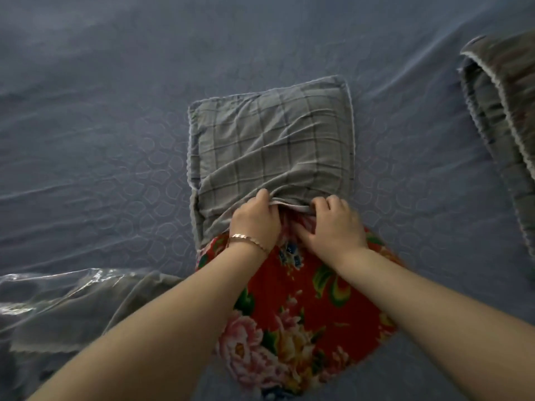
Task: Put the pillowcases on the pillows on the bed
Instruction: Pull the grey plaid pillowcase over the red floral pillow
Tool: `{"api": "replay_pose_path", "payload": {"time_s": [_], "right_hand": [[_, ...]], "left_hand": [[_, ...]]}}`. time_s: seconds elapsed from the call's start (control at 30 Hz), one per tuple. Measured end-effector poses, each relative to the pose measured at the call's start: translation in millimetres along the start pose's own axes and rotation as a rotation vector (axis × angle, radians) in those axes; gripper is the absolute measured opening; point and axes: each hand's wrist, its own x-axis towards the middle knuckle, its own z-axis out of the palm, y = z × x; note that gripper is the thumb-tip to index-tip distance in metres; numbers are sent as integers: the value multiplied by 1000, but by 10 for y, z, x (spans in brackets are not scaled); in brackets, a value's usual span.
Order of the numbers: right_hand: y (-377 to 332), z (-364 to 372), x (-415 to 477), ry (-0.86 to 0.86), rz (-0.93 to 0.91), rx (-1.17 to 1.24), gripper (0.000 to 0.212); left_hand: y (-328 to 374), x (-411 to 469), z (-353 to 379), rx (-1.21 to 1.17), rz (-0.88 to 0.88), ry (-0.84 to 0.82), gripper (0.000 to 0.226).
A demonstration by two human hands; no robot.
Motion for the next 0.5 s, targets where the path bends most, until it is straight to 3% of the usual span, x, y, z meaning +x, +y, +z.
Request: {"api": "replay_pose_path", "payload": {"time_s": [0.1,0.2,0.33,0.43,0.5], "right_hand": [[-74,-40,160,39,78,49,26],[146,-63,154,102,100,161,15],[664,-160,10,69,-4,95,19],[735,-324,-32,156,-260,274,28],[698,-435,-128,175,-322,420,38]], "left_hand": [[99,-341,-164,-162,452,55,14],[-123,-530,-344,-65,614,57,7],[-544,-356,-482,409,588,125,12],[-665,-233,-475,407,315,133,17],[-707,-306,-406,325,213,106,25]]}}
